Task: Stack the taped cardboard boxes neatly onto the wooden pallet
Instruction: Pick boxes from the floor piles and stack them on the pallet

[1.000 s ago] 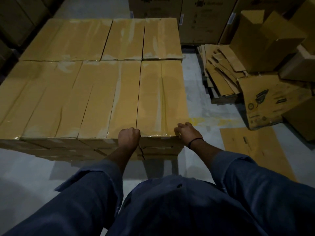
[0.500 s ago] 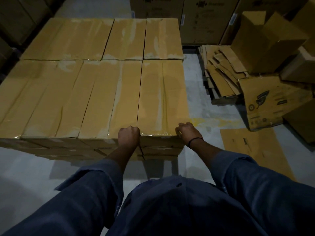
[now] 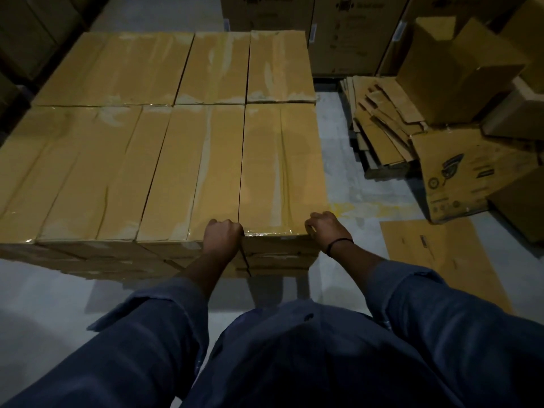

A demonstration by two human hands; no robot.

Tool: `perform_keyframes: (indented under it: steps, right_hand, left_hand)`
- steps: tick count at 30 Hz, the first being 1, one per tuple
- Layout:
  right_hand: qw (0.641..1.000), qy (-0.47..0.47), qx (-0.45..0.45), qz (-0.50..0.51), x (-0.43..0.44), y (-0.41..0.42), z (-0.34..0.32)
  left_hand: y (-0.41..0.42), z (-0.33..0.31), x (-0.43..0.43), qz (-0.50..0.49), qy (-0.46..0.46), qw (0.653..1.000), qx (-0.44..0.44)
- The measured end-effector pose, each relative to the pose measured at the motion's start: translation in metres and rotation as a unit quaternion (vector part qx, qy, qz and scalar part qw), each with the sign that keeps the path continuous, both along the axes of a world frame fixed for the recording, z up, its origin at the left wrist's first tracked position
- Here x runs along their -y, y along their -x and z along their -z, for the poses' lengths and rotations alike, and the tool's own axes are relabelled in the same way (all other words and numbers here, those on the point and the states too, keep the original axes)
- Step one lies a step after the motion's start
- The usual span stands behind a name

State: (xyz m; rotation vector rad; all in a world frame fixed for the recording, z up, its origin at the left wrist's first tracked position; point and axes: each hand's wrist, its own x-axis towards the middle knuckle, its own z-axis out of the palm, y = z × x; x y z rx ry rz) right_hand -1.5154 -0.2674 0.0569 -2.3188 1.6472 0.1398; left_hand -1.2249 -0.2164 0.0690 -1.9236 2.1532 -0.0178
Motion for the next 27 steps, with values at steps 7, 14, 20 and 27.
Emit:
perform_keyframes:
  steps: [7,14,20,27]
  right_hand:
    - [0.999,-0.027,0.009,0.039,-0.001,-0.004,0.0]
    - [0.996,-0.04,0.027,0.076,-0.006,-0.007,-0.013]
    - [0.993,-0.033,0.059,0.101,0.008,0.014,-0.014]
    - [0.984,-0.042,0.106,0.137,0.068,0.06,-0.009]
  left_hand:
    - [-0.002,0.001,0.003,-0.01,-0.006,1.0,-0.019]
    - [0.003,-0.015,0.023,0.008,0.05,0.995,-0.082]
    - [0.031,-0.014,0.054,0.018,0.062,0.993,-0.102]
    - [0.092,-0.014,0.115,-0.002,0.063,0.988,-0.141]
